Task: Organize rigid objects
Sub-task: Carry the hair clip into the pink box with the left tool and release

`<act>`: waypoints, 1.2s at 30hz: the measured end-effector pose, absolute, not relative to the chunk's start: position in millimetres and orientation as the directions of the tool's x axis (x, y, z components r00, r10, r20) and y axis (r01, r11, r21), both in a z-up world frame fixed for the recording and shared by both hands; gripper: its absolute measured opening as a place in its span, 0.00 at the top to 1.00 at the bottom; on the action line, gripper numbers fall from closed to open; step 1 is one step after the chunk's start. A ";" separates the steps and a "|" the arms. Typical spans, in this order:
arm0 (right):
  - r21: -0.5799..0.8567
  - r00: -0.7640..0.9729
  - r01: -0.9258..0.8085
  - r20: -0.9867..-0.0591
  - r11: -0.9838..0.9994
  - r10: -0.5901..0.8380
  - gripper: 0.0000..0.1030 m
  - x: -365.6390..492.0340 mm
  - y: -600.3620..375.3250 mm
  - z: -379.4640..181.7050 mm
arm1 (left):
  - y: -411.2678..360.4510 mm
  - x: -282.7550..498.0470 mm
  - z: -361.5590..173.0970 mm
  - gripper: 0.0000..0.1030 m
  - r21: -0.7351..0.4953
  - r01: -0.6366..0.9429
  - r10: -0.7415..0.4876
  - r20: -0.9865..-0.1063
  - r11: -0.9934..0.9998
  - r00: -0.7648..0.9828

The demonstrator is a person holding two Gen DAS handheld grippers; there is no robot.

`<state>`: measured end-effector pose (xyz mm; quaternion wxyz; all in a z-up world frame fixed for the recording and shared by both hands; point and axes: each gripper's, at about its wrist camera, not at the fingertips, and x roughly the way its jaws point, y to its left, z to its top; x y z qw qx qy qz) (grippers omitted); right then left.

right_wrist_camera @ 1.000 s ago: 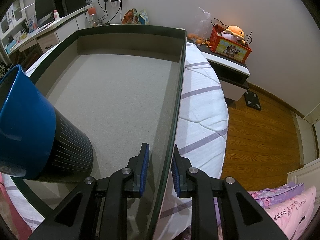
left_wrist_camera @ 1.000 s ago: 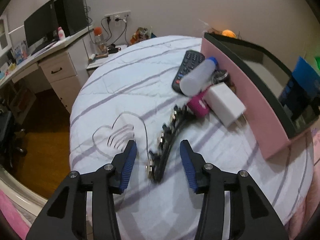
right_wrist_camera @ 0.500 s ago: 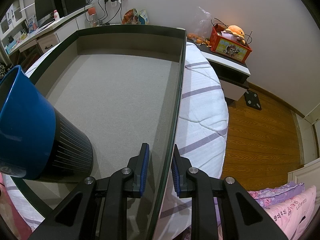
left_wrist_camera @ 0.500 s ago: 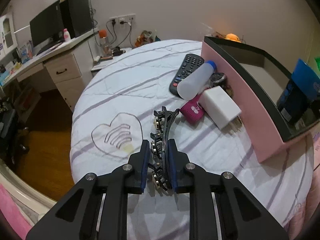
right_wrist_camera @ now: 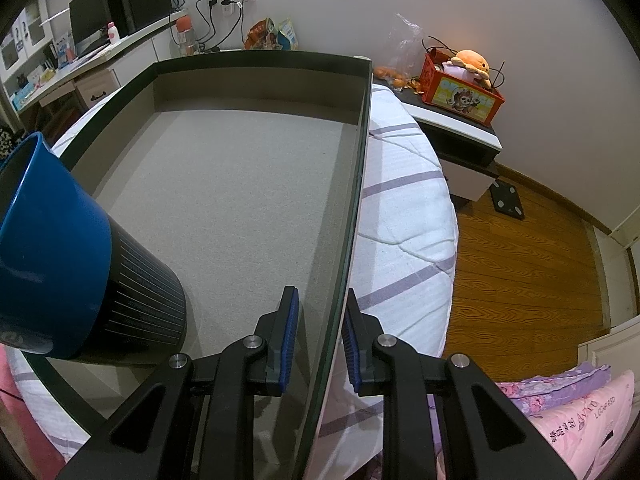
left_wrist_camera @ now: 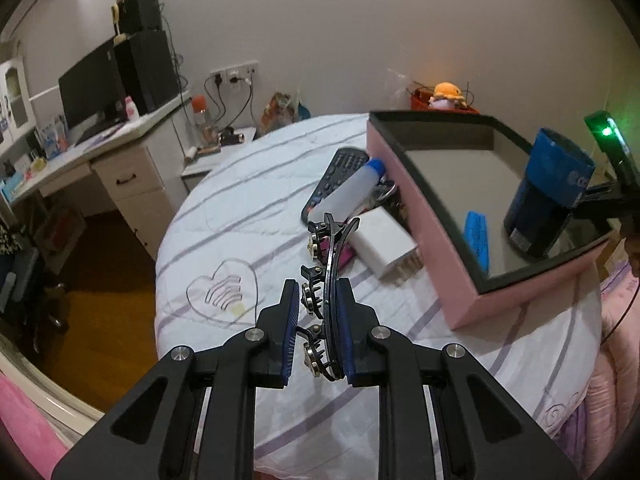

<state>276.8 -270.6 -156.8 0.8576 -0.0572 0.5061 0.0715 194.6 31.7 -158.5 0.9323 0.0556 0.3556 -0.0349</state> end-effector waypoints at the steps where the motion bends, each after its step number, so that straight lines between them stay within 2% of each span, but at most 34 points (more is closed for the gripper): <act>1: -0.023 0.478 -0.180 -0.876 0.983 0.067 0.78 276.7 -271.0 -156.9 | 29.7 195.1 -155.3 0.82 0.082 0.107 -0.026 -0.664 0.991 0.747; 19: -0.012 0.478 -0.189 -0.874 0.982 0.081 0.78 277.2 -273.3 -155.5 | -34.8 229.1 -124.3 0.82 0.047 0.201 -0.128 -0.629 0.978 0.767; 26: -0.002 0.482 -0.192 -0.871 0.981 0.093 0.78 277.2 -274.9 -154.5 | -70.5 262.5 -129.9 0.82 0.017 0.244 -0.173 -0.659 0.970 0.732; 36: 0.010 0.484 -0.200 -0.868 0.980 0.107 0.78 275.7 -277.7 -155.7 | -89.9 303.6 -160.0 0.82 0.000 0.223 -0.152 -0.731 0.975 0.665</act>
